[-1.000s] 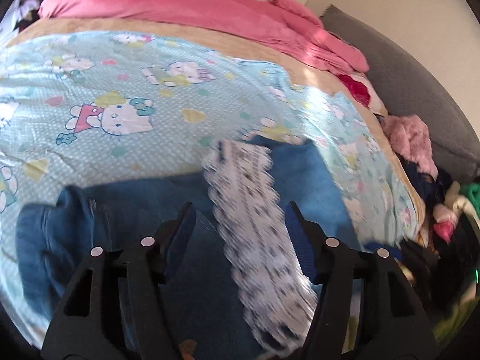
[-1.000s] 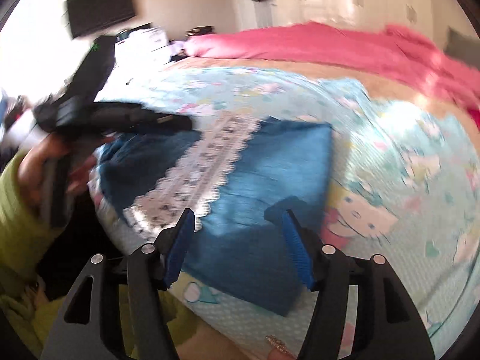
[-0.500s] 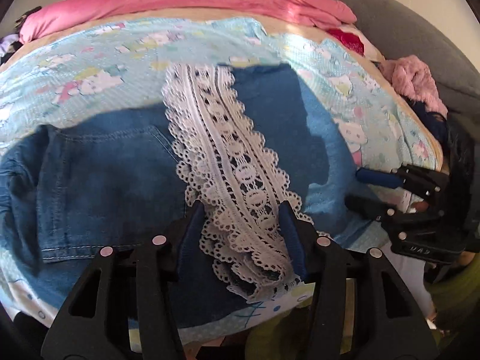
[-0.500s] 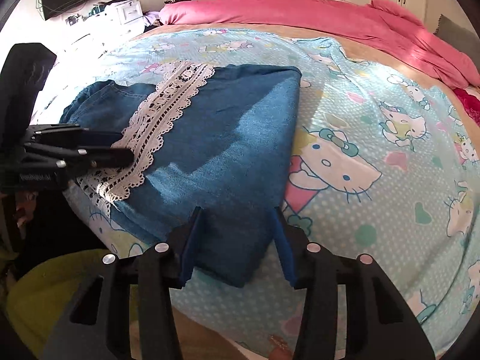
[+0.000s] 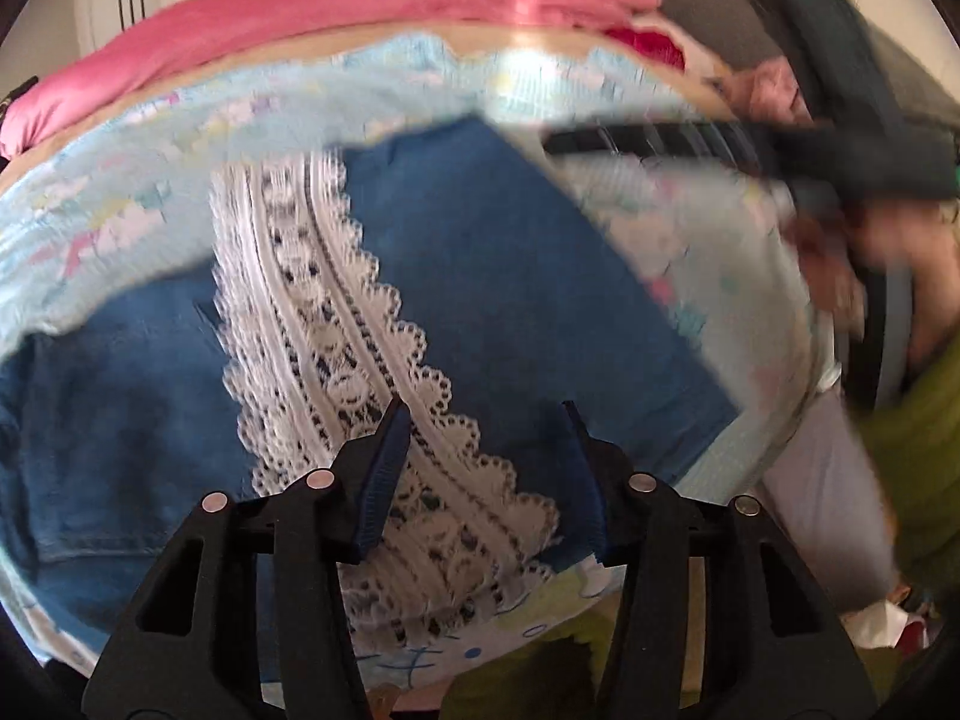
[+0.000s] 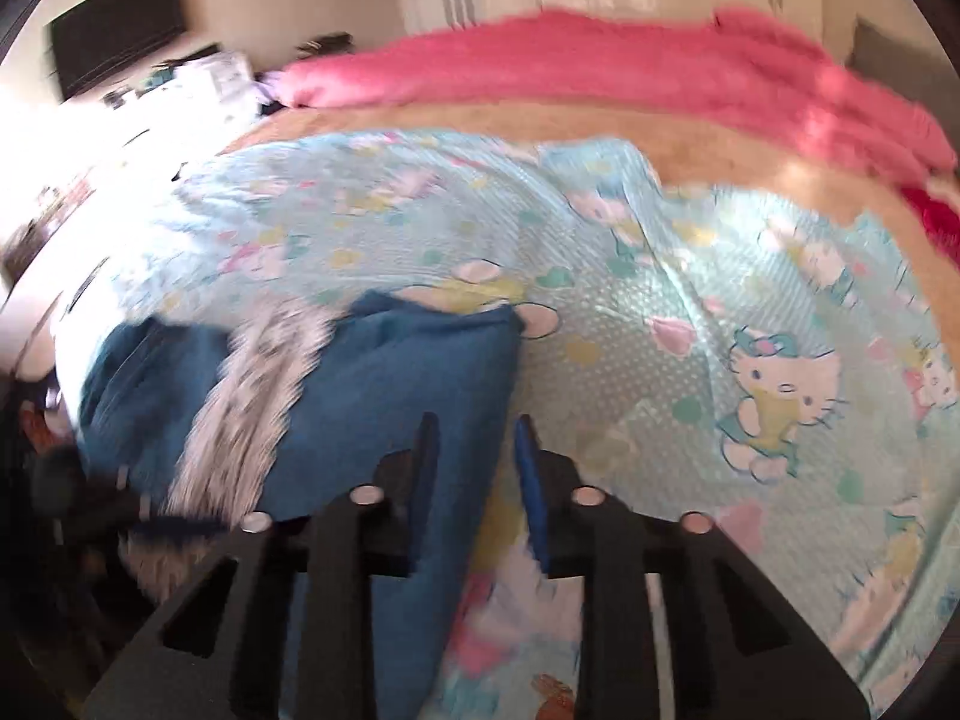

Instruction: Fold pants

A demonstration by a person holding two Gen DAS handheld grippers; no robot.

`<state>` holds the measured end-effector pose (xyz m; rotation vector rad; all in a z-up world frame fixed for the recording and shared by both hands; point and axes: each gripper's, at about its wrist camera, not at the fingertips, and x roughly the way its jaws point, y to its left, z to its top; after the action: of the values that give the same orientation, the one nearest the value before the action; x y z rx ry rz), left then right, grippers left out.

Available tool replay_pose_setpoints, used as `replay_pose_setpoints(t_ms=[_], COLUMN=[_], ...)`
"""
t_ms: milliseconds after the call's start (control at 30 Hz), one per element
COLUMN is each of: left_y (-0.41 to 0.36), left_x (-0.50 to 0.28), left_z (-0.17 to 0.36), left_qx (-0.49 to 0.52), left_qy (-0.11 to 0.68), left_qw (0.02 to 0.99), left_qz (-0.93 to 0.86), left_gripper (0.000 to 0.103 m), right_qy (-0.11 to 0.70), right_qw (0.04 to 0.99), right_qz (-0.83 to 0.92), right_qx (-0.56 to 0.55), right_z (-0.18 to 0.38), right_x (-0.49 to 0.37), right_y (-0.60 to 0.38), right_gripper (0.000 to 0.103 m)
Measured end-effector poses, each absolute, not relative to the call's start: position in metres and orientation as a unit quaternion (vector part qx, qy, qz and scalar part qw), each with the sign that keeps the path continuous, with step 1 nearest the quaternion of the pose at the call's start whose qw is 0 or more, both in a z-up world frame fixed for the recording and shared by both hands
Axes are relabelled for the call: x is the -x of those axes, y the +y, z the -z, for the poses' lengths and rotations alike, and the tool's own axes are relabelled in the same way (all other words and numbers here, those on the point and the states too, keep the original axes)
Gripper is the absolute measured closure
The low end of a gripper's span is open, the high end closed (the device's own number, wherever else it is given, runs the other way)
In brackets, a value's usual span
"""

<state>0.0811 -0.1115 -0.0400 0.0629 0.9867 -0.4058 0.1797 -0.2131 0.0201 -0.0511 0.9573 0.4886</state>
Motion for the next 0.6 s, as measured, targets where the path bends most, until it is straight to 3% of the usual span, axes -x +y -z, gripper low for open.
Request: replay_pose_setpoints(t_ms=[267,400,600], left_y=[-0.109,-0.105,-0.101], left_x=[-0.080,-0.080,-0.077], left_z=[0.042,0.043,0.042], left_qx=[-0.028,-0.019,-0.007], left_qy=[0.467,0.467,0.464], left_qw=[0.861,0.861,0.861], left_qz=[0.199,0.202,0.206], left_gripper=[0.061,0.061,0.061], right_qy=[0.507,0.519,0.490], right_qw=[0.831,0.829,0.850], right_qz=[-0.227,-0.207,-0.190], right_qx=[-0.019,-0.024,-0.025], right_z=[0.006,0.017,0.001], right_x=[-0.244,-0.268,-0.269], right_y=[-0.200,-0.197,-0.207], right_gripper=[0.088,0.097,0.102])
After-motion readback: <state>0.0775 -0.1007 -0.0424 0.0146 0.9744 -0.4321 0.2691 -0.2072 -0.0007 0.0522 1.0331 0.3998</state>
